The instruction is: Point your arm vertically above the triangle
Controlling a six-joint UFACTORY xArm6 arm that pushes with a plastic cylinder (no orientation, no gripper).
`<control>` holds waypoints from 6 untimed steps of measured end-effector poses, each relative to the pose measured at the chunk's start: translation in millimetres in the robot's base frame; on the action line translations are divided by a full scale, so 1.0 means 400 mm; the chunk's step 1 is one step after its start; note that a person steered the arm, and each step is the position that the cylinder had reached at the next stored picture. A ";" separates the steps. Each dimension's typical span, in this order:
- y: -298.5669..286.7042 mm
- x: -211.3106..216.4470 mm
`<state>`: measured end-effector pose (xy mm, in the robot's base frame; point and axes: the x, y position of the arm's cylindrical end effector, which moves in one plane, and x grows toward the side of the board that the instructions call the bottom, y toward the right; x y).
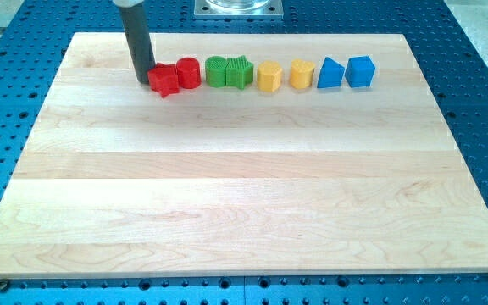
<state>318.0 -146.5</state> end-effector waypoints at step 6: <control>0.426 -0.295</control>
